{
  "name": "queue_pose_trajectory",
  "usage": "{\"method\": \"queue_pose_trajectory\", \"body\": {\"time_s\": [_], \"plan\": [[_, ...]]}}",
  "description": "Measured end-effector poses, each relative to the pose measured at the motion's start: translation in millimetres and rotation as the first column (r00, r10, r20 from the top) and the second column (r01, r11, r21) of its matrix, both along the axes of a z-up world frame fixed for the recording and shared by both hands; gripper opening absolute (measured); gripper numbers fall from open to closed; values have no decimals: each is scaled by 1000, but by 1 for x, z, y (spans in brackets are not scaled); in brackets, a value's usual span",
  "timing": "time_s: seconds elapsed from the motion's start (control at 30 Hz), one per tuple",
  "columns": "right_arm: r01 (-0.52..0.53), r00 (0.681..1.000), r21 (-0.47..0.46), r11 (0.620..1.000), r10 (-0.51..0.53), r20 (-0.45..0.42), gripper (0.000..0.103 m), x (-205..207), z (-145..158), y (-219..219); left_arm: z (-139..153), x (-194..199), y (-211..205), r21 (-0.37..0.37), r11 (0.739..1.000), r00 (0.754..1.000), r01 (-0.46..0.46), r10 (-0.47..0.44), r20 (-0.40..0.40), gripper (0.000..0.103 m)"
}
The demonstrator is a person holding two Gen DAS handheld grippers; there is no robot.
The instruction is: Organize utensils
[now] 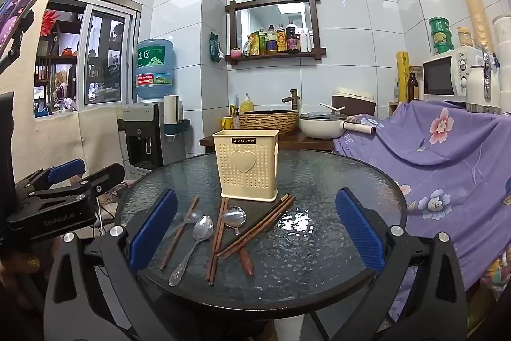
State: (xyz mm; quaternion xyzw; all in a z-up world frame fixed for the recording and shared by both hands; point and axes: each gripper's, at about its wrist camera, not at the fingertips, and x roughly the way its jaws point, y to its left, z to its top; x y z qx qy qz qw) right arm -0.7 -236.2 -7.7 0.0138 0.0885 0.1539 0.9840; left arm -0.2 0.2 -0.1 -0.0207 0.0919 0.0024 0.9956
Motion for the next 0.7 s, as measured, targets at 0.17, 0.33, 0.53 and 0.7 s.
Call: {"method": "queue_pose_trajectory", "body": {"time_s": [0.17, 0.33, 0.53, 0.7], "plan": [[-1, 1000, -1, 1000, 1, -7, 98, 1, -1, 0, 0, 1, 0, 6, 1000, 1000, 1, -1, -11, 97], [-1, 1000, -2, 1000, 1, -9, 98, 0, 0, -1, -3, 2, 2, 4, 1000, 1000, 2, -2, -14, 97], [-2, 1000, -2, 1000, 2, -9, 98, -1, -6, 5, -3, 2, 1, 10, 1000, 1000, -1, 1, -16, 97], [-1, 1000, -2, 1000, 1, -15, 98, 1, 0, 1, -3, 2, 1, 8, 1000, 1000, 1, -1, -18, 97]]}}
